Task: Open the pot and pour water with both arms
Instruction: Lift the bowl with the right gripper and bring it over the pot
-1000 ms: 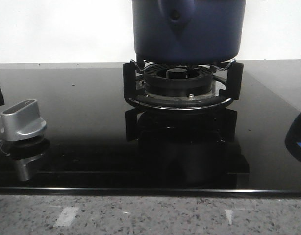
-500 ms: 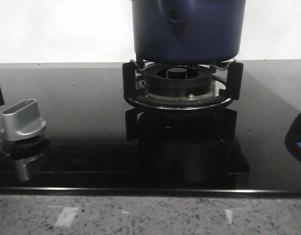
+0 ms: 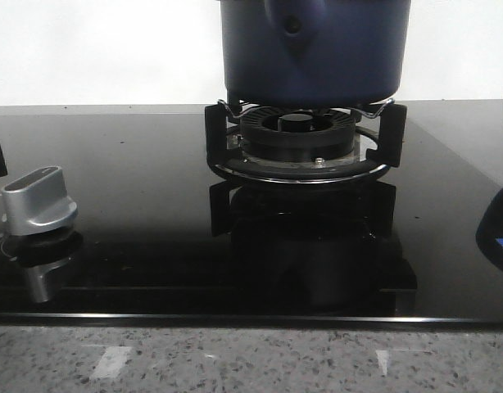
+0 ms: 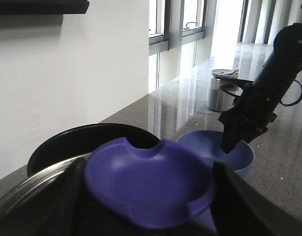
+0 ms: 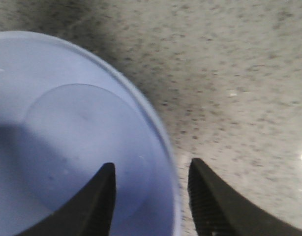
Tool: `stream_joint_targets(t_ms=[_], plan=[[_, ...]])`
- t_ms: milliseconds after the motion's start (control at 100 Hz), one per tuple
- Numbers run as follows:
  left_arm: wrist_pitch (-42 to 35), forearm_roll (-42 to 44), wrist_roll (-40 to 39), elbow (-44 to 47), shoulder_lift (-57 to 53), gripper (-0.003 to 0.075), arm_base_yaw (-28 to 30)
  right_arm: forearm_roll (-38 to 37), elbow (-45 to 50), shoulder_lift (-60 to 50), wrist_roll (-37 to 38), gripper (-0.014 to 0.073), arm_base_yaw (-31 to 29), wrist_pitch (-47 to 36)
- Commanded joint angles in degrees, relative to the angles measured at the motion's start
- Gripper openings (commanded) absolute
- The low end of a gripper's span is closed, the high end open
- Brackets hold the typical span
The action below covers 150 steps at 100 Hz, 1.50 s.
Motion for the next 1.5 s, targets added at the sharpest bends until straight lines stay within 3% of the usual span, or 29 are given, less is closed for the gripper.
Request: stream_joint_targets(t_ms=[0, 280, 480, 570, 920, 1360, 1490], plan=[[-2.1, -7.3, 0.0, -1.7, -1.7, 0.0303, -0.5, 2.4, 0.0, -1.0, 0.1, 0.0300, -0.4, -3.1], [-2.0, -7.3, 0.0, -1.7, -1.7, 0.0303, -0.5, 2.4, 2.0, -1.0, 0.1, 0.0251, -0.4, -3.3], [-1.9, -7.3, 0.0, -1.7, -1.7, 0.0302, -0.5, 4.5, 2.0, -1.0, 0.1, 0.0000, -0.4, -3.0], [-1.9, -7.3, 0.0, -1.7, -1.7, 0.0302, -0.5, 5.0, 2.0, -1.0, 0.1, -0.0074, -0.4, -3.2], [-1.9, -7.4, 0.0, -1.7, -1.7, 0.0302, -0.5, 10.5, -2.1, -1.1, -0.4, -0.0066, -0.4, -1.3], [-1.9, -7.4, 0.0, -1.7, -1.7, 0.0302, -0.5, 9.0, -20.1, -0.6, -0.6, -0.0062, 3.1, 4.7], [-1.9, -7.4, 0.0, -1.7, -1.7, 0.0302, -0.5, 8.5, -27.4, 1.8, -2.4, -0.0061, 5.4, 9.9]])
